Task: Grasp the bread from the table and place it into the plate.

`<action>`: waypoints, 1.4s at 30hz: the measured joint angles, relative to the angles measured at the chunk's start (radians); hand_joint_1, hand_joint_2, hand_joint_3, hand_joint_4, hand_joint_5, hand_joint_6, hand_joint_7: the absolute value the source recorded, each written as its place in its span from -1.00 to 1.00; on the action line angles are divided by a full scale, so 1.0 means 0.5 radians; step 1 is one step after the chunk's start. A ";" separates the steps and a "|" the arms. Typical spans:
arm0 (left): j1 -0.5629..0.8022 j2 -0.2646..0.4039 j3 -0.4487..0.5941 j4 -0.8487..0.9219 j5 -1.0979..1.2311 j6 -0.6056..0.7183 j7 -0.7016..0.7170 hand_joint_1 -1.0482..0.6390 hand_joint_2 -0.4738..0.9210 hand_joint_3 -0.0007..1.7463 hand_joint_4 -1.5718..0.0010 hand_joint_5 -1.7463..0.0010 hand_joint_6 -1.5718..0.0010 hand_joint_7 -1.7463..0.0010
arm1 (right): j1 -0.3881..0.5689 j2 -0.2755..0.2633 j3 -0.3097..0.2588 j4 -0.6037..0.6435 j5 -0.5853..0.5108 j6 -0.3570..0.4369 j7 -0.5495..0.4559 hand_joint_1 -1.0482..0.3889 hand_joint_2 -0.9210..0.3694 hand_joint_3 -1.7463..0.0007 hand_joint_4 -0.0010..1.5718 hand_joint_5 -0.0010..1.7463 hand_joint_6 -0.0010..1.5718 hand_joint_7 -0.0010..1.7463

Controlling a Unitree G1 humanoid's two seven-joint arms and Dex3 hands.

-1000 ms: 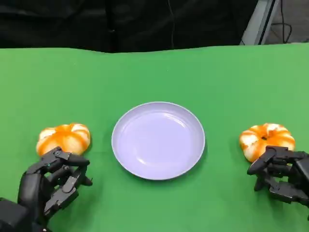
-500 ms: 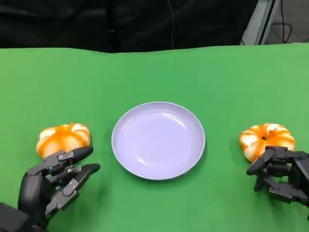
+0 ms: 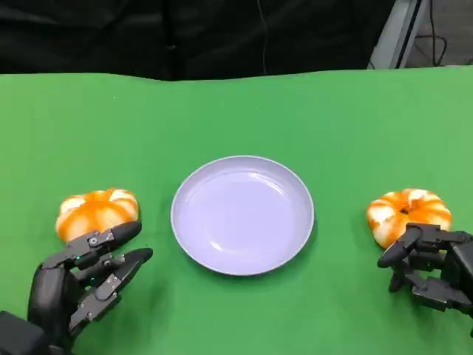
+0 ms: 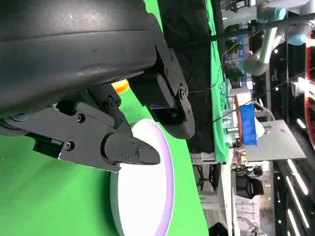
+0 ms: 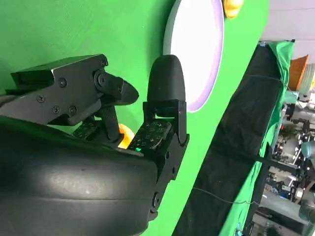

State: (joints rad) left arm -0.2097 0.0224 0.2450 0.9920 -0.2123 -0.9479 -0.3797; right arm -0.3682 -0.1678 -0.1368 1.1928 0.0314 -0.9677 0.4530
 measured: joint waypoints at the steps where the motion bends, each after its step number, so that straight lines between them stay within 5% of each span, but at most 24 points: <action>1: 0.000 0.000 0.000 0.000 0.000 0.000 0.000 -0.05 1.00 -0.84 -0.34 0.94 -0.27 0.99 | 0.000 0.000 0.000 0.000 0.000 0.000 0.000 0.61 -0.79 0.19 0.15 0.58 0.21 0.11; 5: 0.002 0.005 -0.004 0.000 0.025 -0.033 0.001 -0.32 1.00 -0.86 -0.03 0.97 0.09 1.00 | 0.000 0.000 0.000 0.000 0.000 0.000 0.000 0.62 -0.79 0.19 0.15 0.58 0.23 0.12; 8: 0.013 0.074 -0.031 -0.031 0.149 -0.264 0.021 -0.37 1.00 -0.87 0.02 0.98 0.16 1.00 | 0.000 0.000 -0.001 0.001 0.000 0.000 0.000 0.62 -0.80 0.19 0.15 0.57 0.22 0.13; 28: 0.014 0.112 -0.093 -0.026 0.205 -0.352 0.113 -0.41 1.00 -0.90 0.06 1.00 0.18 1.00 | 0.000 0.000 -0.001 0.001 0.000 0.000 0.000 0.61 -0.80 0.20 0.15 0.57 0.21 0.14; 42: 0.064 0.232 -0.070 -0.106 0.488 -0.455 0.491 -0.41 1.00 -0.95 0.07 0.99 0.19 1.00 | 0.000 -0.003 -0.001 0.000 0.000 0.001 0.021 0.59 -0.79 0.18 0.12 0.59 0.19 0.13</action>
State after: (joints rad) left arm -0.1775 0.1386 0.2100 0.9392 0.0318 -1.1756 -0.1343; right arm -0.3682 -0.1692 -0.1372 1.1930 0.0314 -0.9674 0.4636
